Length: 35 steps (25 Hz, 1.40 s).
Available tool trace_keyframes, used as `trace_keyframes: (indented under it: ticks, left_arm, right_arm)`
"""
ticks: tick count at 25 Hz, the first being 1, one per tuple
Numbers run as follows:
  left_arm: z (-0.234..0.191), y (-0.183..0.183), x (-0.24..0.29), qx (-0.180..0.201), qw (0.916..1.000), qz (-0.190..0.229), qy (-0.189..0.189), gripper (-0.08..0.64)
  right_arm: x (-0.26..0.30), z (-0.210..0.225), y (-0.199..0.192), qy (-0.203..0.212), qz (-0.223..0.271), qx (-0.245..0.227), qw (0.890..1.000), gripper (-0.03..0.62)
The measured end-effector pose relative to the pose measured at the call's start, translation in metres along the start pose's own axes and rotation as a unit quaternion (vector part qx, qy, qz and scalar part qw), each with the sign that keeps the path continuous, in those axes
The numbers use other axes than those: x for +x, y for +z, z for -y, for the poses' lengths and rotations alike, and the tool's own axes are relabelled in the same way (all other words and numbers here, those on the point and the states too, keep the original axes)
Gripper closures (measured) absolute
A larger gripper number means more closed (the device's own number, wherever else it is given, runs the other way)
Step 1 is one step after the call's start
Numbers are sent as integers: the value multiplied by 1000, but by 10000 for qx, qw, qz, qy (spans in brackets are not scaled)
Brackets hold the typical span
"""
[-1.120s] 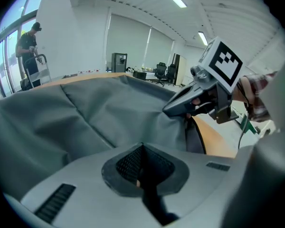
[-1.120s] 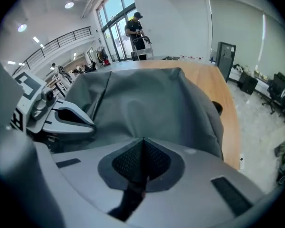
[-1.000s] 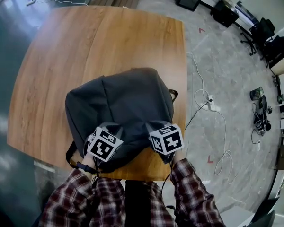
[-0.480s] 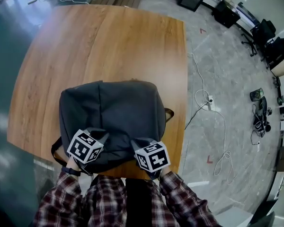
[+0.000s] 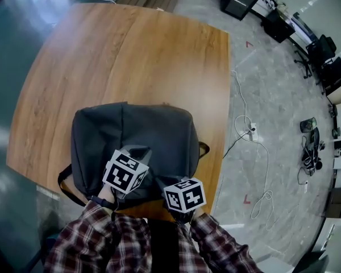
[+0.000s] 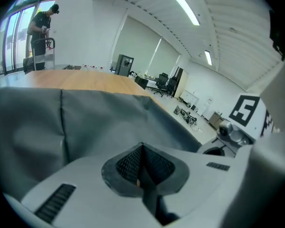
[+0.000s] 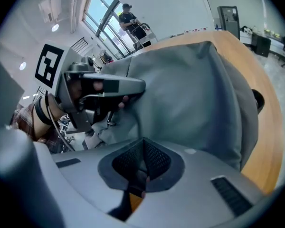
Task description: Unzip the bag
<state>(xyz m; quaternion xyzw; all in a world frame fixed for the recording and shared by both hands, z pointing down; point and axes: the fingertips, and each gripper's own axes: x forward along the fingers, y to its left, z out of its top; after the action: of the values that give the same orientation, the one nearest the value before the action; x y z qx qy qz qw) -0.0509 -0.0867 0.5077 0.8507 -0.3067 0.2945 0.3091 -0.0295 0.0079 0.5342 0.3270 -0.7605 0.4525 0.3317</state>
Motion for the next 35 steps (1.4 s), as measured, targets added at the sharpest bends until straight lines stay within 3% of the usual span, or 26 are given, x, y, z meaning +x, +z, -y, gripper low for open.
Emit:
trace_keyframes:
  ticks: [3, 5, 9, 13, 16, 19, 22, 24, 28, 32, 35]
  left_arm:
    - [-8, 0, 21, -126, 9998, -112, 55, 551]
    - [-13, -1, 30, -161, 9996, -200, 91, 551]
    - [-14, 0, 36, -189, 9996, -182, 72, 551]
    - [-13, -2, 37, -96, 9997, -131, 168, 551]
    - [-12, 0, 39, -98, 9997, -125, 160, 551]
    - [-9, 4, 38, -233, 9996, -165, 51, 551]
    - [-8, 5, 37, -330, 9991, -243, -42, 551]
    - [-8, 5, 36, -422, 9986, -304, -134, 551]
    - [-6, 30, 29, -567, 9977, -61, -356, 551]
    - [-33, 86, 38, -601, 9972, 433, -87, 551]
    - [-56, 93, 52, -629, 9979, 164, -12, 551]
  right_arm:
    - [1, -1, 3, 423, -109, 19, 9990, 584]
    - [-12, -4, 15, 739, -69, -287, 9968, 584]
    - [-62, 25, 77, 468, 478, -1196, 9906, 584]
    - [-89, 83, 168, 463, 926, -818, 9913, 583]
    - [-73, 110, 216, 762, 685, -516, 9934, 574]
    - [-41, 125, 239, 895, 102, -427, 9950, 553]
    - [-16, 138, 250, 805, -550, -936, 9908, 547]
    - [-8, 146, 252, 732, -976, -1824, 9756, 532]
    - [-5, 147, 245, 871, -1541, -3743, 9103, 526]
    - [7, 139, 243, 915, -1461, -4872, 8561, 525]
    - [16, 128, 242, 821, -1242, -5619, 8137, 525]
